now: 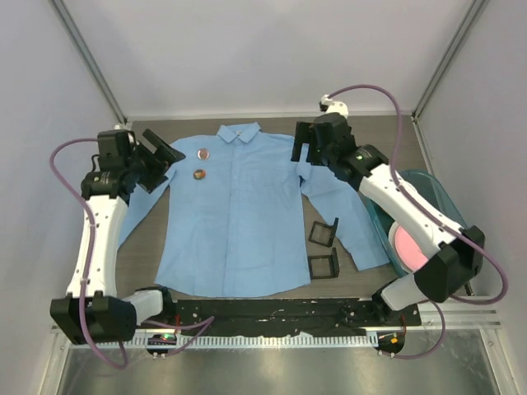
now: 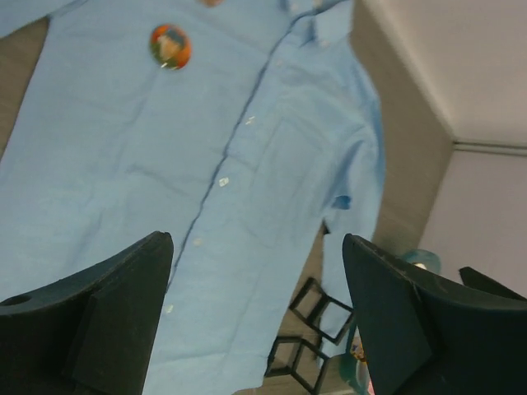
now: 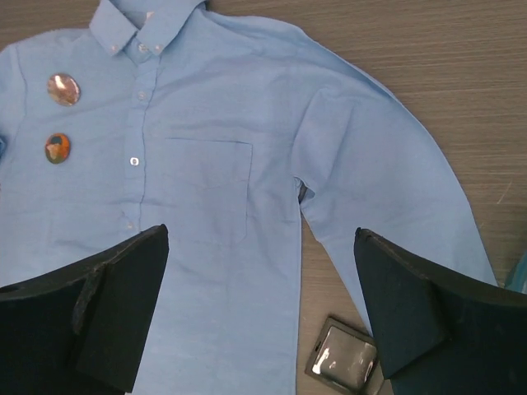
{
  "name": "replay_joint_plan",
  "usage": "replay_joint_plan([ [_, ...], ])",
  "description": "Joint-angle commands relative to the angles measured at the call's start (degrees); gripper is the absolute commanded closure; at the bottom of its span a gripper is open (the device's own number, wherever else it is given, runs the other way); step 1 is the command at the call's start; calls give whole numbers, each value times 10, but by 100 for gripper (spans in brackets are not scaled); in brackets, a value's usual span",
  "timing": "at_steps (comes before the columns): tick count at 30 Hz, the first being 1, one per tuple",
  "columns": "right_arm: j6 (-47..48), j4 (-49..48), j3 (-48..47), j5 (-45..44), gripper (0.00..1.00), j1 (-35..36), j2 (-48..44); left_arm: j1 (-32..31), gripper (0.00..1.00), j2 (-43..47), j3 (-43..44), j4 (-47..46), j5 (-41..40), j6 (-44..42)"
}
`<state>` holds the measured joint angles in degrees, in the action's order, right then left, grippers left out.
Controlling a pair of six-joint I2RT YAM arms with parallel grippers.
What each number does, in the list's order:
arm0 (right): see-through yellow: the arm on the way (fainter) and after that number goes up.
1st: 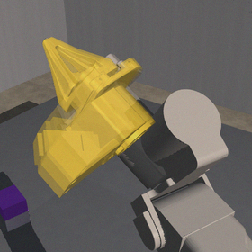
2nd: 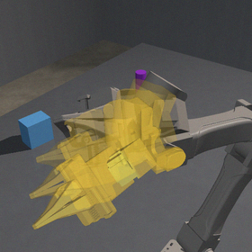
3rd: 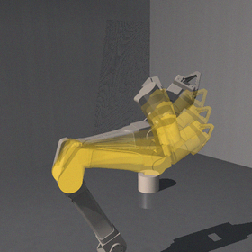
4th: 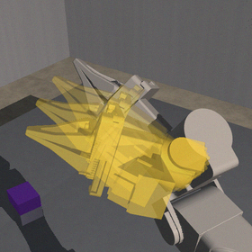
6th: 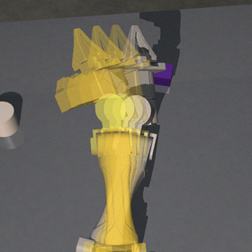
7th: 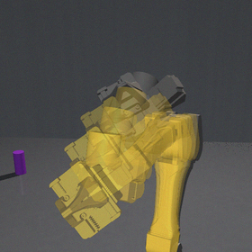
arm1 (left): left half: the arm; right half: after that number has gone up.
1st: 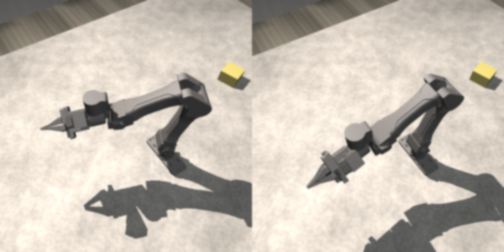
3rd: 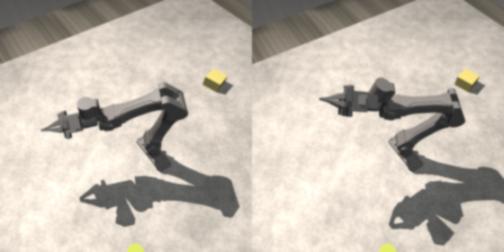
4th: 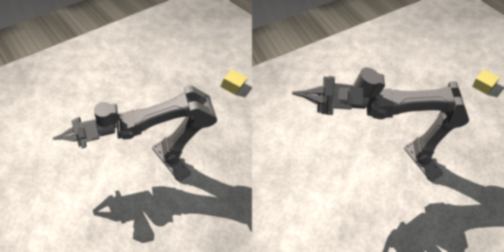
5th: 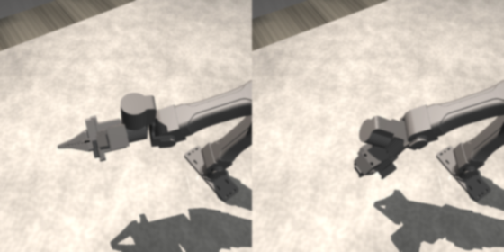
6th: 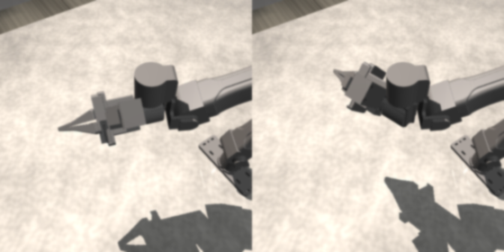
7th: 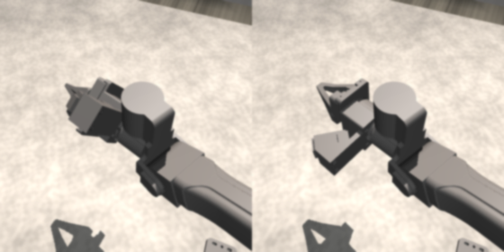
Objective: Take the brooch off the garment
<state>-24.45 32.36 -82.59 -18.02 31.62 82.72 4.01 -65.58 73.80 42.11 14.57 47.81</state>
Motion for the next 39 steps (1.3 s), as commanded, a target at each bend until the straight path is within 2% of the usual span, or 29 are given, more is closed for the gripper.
replay_joint_plan([
  [1, 12, -32, -35, -50, 0, 20, 76, -21, 12, -34, -21, 31, -69, -5],
  [5, 10, -46, -109, -27, 0, 33, 191, -29, 12, -61, -35, 22, -131, -42],
  [8, 7, -111, -137, -8, 0, 56, 248, -33, 13, -105, -57, -34, -140, -71],
  [10, 7, -157, -138, 20, 0, 77, 268, -34, 17, -135, -71, -62, -167, -89],
  [11, 6, -213, -136, 33, 0, 82, 283, -34, 20, -172, -67, -62, -184, -86],
  [14, -21, -286, -144, 73, 4, 101, 314, -34, 35, -212, -35, -87, -196, -104],
  [15, -32, -296, -151, 83, 6, 106, 344, -35, 36, -225, -24, -92, -210, -106],
  [16, -60, -307, -167, 105, 14, 110, 359, -35, 36, -228, -20, -98, -223, -102],
  [18, -88, -353, -177, 133, 22, 114, 390, -34, 36, -240, -16, -125, -233, -98],
  [19, -105, -368, -185, 160, 33, 117, 417, -35, 36, -246, -15, -137, -221, -99],
  [22, -122, -411, -206, 194, 47, 122, 462, -35, 43, -281, 3, -179, -195, -111],
  [24, -136, -434, -215, 214, 49, 123, 482, -52, 48, -308, 33, -199, -170, -150],
  [26, -145, -434, -235, 222, 56, 122, 511, -56, 56, -362, 72, -147, -160, -194],
  [28, -146, -436, -252, 234, 61, 123, 526, -61, 59, -398, 107, -132, -165, -222],
  [32, -172, -459, -258, 254, 73, 123, 554, -76, 57, -428, 120, -143, -169, -271],
  [34, -183, -465, -250, 255, 77, 122, 557, -94, 52, -437, 128, -142, -174, -305],
  [38, -191, -471, -246, 256, 81, 122, 564, -124, 47, -466, 154, -132, -212, -340],
  [39, -192, -471, -246, 256, 85, 122, 567, -132, 47, -470, 160, -128, -235, -343],
])
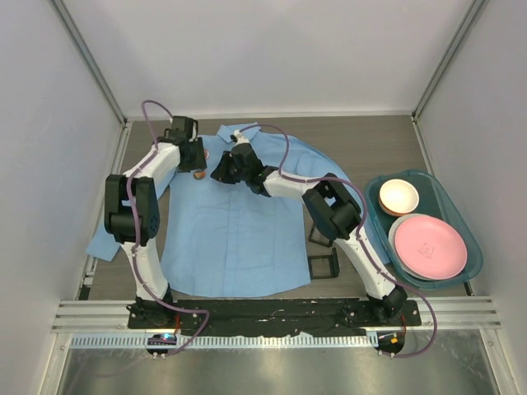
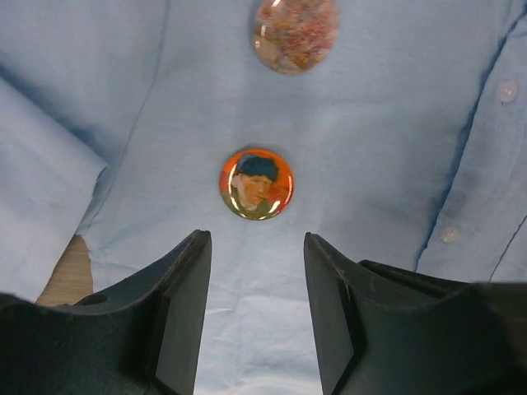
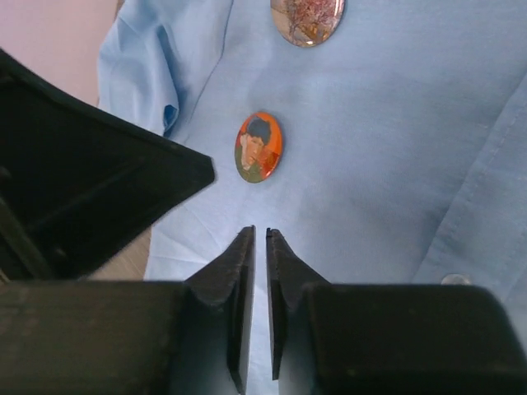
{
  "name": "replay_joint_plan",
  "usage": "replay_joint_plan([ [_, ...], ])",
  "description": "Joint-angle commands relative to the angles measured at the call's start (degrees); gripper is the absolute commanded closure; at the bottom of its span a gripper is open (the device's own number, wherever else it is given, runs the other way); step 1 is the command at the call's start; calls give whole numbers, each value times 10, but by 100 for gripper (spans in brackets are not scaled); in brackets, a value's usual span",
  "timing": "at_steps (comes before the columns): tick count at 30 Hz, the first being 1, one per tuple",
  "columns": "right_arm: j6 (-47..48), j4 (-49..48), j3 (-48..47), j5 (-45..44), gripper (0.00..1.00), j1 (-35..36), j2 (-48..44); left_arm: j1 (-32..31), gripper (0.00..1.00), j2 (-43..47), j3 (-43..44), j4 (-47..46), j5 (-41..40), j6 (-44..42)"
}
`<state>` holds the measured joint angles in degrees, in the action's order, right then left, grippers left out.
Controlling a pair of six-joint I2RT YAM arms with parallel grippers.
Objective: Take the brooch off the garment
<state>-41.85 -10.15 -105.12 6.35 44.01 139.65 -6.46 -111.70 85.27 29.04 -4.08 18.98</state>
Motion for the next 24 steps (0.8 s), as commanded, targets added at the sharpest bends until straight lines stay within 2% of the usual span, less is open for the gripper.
replay_joint_plan([
  [1, -20, -45, -19, 9, 86, -2, -2, -31, 48, -14, 52, 12, -59, -57],
  [3, -24, -46, -14, 4, 90, -4, -3, -42, 48, -30, 67, 21, -76, -62],
  [8, -40, -72, 30, -5, 92, -16, -15, -56, 53, -55, 89, 37, -114, -79],
  [16, -44, -72, 44, 8, 97, -30, -7, -58, 41, -88, 111, 62, -118, -57],
  [24, -46, -69, 40, 14, 98, -32, -1, -62, 40, -99, 108, 59, -111, -52],
])
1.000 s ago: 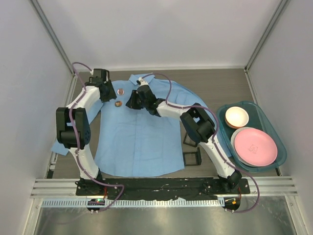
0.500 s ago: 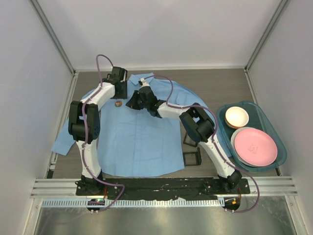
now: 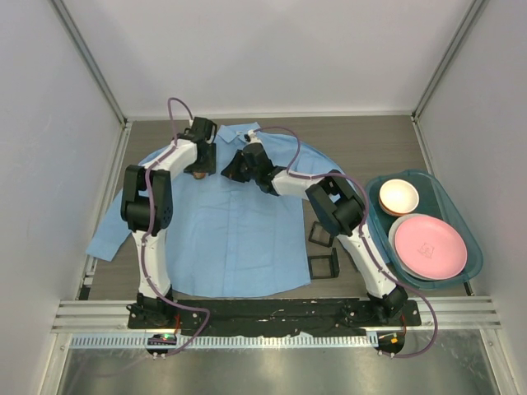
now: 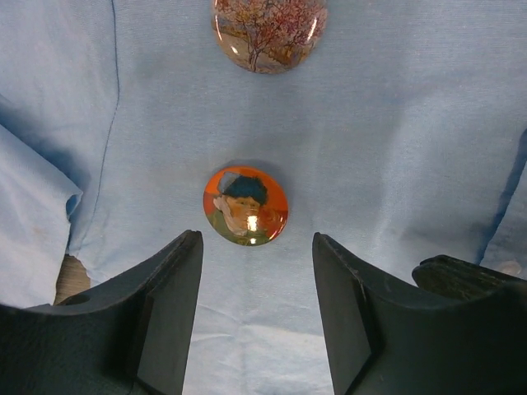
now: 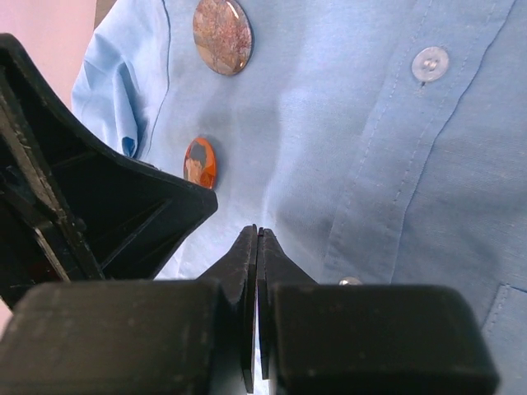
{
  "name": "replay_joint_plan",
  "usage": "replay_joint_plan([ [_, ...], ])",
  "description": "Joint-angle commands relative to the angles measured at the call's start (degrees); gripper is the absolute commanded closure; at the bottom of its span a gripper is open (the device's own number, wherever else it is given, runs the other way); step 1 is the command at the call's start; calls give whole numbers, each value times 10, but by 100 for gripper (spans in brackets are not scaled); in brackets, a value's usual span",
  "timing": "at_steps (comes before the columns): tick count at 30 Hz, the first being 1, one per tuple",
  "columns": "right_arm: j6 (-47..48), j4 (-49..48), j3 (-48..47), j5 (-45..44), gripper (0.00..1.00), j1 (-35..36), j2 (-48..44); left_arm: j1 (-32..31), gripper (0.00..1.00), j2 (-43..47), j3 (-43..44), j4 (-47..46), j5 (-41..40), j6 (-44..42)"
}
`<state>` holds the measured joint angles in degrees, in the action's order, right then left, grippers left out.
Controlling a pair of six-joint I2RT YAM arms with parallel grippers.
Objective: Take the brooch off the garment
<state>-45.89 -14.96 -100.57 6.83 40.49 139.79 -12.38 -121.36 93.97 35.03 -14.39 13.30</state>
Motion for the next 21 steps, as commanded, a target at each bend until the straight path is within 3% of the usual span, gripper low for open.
replay_joint_plan([
  [1, -5, -20, -6, 10, 98, 3, -2, -3, 41, -4, 20, -1, -9, 4],
  [12, 9, -2, -17, 12, 99, 3, 0, -2, 44, -32, 20, 7, -22, -7],
  [15, 11, 1, -17, 13, 99, 3, 0, -3, 51, -34, 20, 3, -21, -10],
  [21, 22, 11, -23, 17, 99, 3, 1, -3, 74, -43, 48, 26, -13, -12],
])
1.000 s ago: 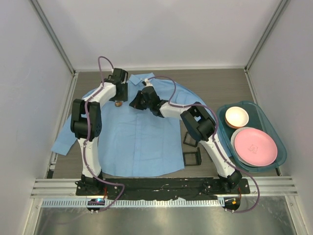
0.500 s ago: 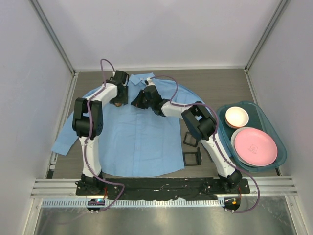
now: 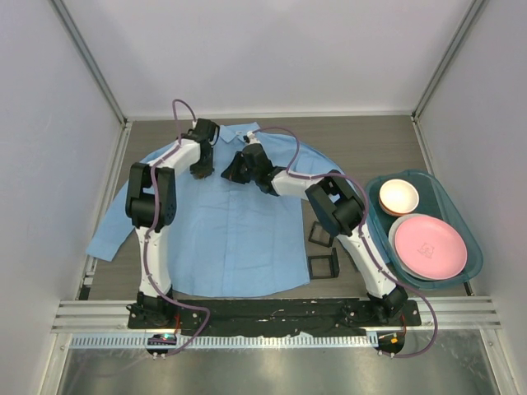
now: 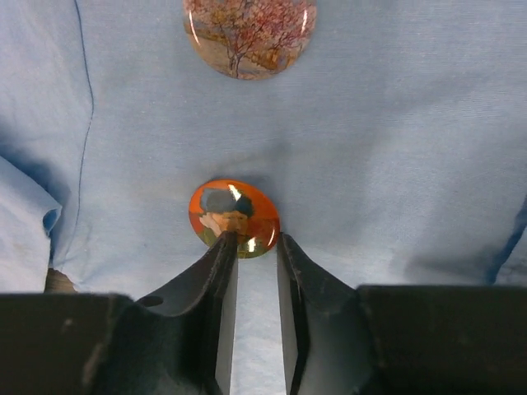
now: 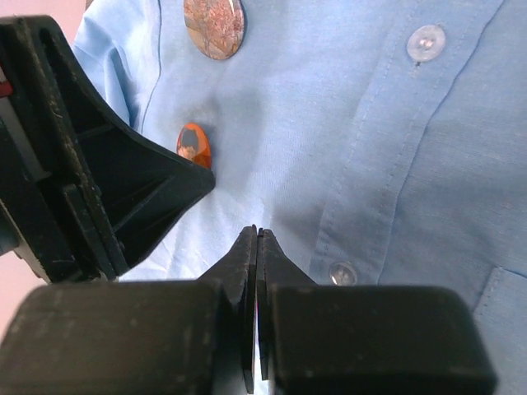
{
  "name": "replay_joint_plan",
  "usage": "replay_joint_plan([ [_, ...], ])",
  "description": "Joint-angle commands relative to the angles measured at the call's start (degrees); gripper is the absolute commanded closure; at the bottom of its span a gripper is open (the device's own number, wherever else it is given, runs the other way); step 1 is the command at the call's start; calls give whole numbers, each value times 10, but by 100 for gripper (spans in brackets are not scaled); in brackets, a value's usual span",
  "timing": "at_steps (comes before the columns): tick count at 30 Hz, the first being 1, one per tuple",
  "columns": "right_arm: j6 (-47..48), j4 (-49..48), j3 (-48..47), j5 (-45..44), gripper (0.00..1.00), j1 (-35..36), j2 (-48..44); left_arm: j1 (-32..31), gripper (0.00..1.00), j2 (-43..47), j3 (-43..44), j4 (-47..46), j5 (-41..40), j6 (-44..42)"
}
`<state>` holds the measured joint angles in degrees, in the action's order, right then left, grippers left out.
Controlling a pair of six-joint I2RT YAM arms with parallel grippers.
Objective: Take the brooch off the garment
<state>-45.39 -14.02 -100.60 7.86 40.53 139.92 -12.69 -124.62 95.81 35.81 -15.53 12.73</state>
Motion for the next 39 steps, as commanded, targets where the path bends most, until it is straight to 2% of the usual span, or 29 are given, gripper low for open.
replay_joint_plan([
  [1, 20, 4, -26, 7, 99, 2, 1, 1, 75, -11, 35, 21, 1, -6],
  [7, 30, 15, -48, 8, 99, 2, 10, 0, 91, 9, 39, 32, 7, -3],
  [14, 28, 15, -48, 8, 99, 2, 8, -1, 92, 31, 25, 29, -11, -1],
  [17, 30, 16, -36, 3, 99, 2, 1, -1, 64, 32, 27, 29, -20, 5],
  [18, 32, 16, -32, 4, 99, 2, 0, -1, 49, 32, 28, 29, -25, 7],
  [21, 34, 19, -25, 6, 99, 2, -3, -1, 38, 23, 42, 33, -37, 5],
  [29, 38, 14, -4, 11, 99, -2, -11, 0, 38, -17, 84, 50, -67, -12],
  [32, 38, 15, 3, 10, 99, -4, -13, -1, 42, -28, 93, 51, -48, -13],
  [39, 36, 14, 7, 15, 99, -11, -12, -1, 41, -48, 100, 65, -40, 16],
])
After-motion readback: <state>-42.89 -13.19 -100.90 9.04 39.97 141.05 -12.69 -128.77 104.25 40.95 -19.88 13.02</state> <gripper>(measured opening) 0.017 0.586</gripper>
